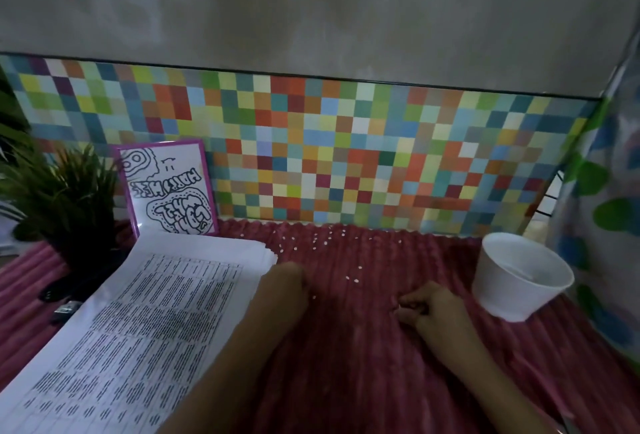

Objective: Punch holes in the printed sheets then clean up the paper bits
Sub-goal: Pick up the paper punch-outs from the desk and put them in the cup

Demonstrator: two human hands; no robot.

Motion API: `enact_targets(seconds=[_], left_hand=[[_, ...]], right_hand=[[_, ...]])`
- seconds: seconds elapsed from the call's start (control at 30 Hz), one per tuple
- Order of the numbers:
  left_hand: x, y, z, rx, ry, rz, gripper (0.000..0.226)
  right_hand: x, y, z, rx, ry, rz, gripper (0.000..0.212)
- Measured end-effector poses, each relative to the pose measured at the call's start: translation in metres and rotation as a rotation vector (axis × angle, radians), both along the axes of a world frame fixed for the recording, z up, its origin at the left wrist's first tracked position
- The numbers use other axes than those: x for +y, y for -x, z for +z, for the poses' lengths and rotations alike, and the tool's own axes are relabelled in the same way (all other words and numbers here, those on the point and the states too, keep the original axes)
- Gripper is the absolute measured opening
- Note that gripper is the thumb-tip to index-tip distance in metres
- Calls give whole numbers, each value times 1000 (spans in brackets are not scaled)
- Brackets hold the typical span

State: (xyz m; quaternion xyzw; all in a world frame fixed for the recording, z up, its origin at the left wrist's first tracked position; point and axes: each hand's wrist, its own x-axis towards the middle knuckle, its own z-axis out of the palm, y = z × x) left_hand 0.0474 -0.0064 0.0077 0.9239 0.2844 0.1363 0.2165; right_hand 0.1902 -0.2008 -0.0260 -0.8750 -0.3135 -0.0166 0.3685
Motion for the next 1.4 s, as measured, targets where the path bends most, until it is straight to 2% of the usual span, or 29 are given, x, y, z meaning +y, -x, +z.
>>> enact_targets(seconds=[0.17,0.33,0.43,0.57,0.67,0.77,0.87,0.9,0.97,1.03,1.2,1.27,1.4], left_hand=[[2,1,-10,-26,3,-20,15],[-1,-5,-19,-35,-76,-10,17],[-4,-9,-24,-77,-112,16,14],[0,-11,-29,-96,-142,-2,20],[4,-16,-27,-175,-150,-10,21],[7,-32,-19,-304,-86,-9,27],[3,-57,-15,-329,-23,-102,42],[-1,-65,-16,-326,-10,-139,44],[-3,-78,-30,-299,10,-176,43],[1,-86,-45,-269,-4,-190,44],[7,-85,-53,-311,-113,-268,53],[6,-82,-53,-307,-148,-283,49],[4,-79,-52,-267,-218,-338,32]], right_hand=[[2,0,-12,-141,12,7,9],[6,0,-23,-198,7,9,12],[8,-7,-21,-138,-6,-18,14],[7,-14,-11,37,-177,-79,23],[22,-13,1,-12,-238,-59,20],[51,-9,8,53,-199,68,18],[70,-9,-2,66,-141,109,36],[72,-10,-6,61,-127,103,34],[74,-10,-12,50,-119,87,15],[74,-10,-17,18,-120,82,7],[78,-10,-24,-130,39,94,13],[80,-11,-25,-142,40,74,16],[88,-23,-14,-30,-111,-42,24]])
